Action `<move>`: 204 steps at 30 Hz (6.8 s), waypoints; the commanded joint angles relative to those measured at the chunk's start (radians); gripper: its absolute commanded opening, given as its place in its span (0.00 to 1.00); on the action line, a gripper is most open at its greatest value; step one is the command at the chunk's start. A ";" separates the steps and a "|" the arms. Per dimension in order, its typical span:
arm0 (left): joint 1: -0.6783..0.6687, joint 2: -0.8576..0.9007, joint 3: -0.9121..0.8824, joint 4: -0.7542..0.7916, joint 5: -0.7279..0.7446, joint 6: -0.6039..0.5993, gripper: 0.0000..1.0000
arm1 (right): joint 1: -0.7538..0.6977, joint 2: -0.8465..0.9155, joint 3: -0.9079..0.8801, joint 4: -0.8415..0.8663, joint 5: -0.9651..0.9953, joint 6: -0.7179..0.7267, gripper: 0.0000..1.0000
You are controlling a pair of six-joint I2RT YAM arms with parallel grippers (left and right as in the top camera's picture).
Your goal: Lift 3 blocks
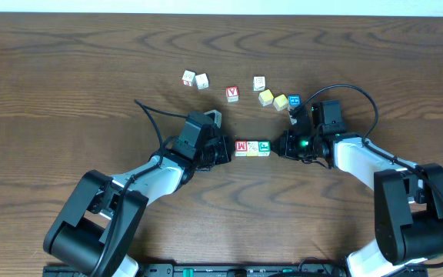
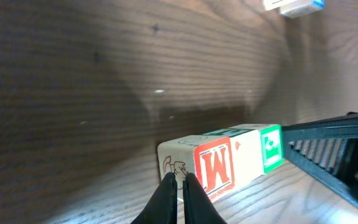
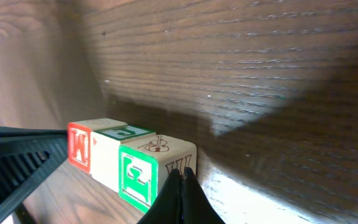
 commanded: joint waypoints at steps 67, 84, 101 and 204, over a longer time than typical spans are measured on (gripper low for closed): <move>-0.011 0.051 -0.002 0.027 -0.047 -0.118 0.07 | 0.050 0.004 -0.007 -0.013 0.080 0.097 0.01; -0.011 0.048 -0.002 0.034 -0.023 -0.110 0.07 | 0.050 0.004 -0.007 0.013 0.039 0.078 0.01; -0.011 0.008 -0.002 0.022 0.000 -0.084 0.07 | 0.050 0.003 0.000 0.024 -0.018 0.071 0.01; -0.011 -0.338 -0.002 -0.139 0.033 -0.085 0.07 | 0.151 -0.326 0.000 -0.039 -0.013 0.110 0.01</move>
